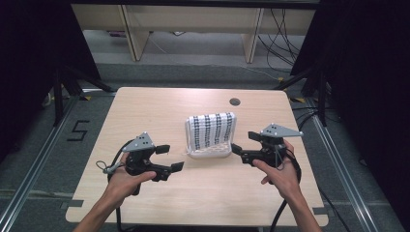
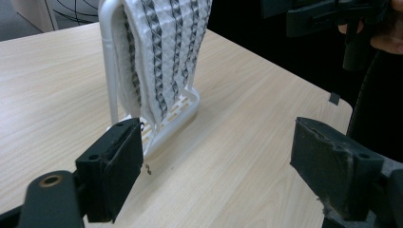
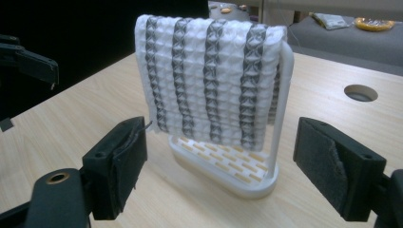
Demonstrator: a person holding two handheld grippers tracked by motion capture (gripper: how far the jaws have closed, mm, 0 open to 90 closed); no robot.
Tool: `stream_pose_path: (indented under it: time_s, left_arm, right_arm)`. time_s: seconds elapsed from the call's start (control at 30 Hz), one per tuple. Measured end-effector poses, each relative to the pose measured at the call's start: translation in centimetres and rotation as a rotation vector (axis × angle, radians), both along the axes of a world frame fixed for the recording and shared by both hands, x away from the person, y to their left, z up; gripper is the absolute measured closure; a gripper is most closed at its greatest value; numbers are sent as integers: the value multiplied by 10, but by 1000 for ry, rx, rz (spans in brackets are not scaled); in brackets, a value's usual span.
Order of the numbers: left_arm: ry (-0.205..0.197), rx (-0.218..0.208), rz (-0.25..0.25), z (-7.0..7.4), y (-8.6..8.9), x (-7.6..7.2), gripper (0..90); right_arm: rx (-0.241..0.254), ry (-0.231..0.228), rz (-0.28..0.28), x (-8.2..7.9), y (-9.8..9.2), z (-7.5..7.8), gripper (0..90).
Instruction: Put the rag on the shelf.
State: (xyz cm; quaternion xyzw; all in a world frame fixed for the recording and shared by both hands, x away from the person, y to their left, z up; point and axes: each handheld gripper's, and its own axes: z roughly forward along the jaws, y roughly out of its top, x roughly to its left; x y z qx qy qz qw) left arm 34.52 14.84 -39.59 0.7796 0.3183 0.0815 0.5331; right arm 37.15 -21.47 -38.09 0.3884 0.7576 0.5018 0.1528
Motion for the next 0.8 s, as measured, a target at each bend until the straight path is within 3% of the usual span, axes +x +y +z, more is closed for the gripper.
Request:
stream_pose_path:
  time_s: [0.1, 0.2, 0.23, 0.27, 0.3, 0.37, 0.4, 0.43, 0.47, 0.53, 0.63, 0.77, 0.8]
  left_arm:
    - [-12, 19, -4, -6, 1, -5, 174]
    - [-11, 42, -4, -12, 2, -9, 174]
    - [-11, 57, 2, -14, 3, -11, 174]
    - [-13, 54, -3, -17, 4, -12, 174]
    - [-15, 71, 6, -19, 6, -13, 174]
    - [-11, 69, 10, -22, 8, -15, 174]
    - [-9, 62, 10, -25, 9, -16, 174]
    - [-11, 62, 11, -28, 10, -17, 174]
    - [-7, 69, 13, -29, 11, -18, 174]
    - [0, 69, 13, -34, 12, -19, 174]
    - [7, 76, 20, -41, 14, -21, 174]
    - [17, 87, 27, -49, 15, -25, 174]
    - [20, 107, 29, -50, 15, -27, 174]
  right_arm:
    - [4, -18, 9, -1, 0, -4, 196]
    - [-3, 12, 4, -4, 1, -8, 196]
    - [-21, -11, 13, -2, 0, -10, 196]
    - [-3, 23, 11, -5, 2, -11, 196]
    - [-32, -2, 17, -4, 1, -14, 195]
    - [-44, 3, 20, -5, 2, -17, 195]
    - [-29, 47, 14, -9, 4, -18, 195]
    - [-52, 5, 27, -6, 3, -20, 195]
    - [-41, 42, 22, -9, 5, -21, 195]
    - [-57, 15, 33, -8, 4, -23, 194]
    - [-38, 55, 24, -11, 6, -24, 194]
    - [-50, 39, 38, -10, 8, -27, 191]
    - [-64, 45, 50, -11, 8, -28, 190]
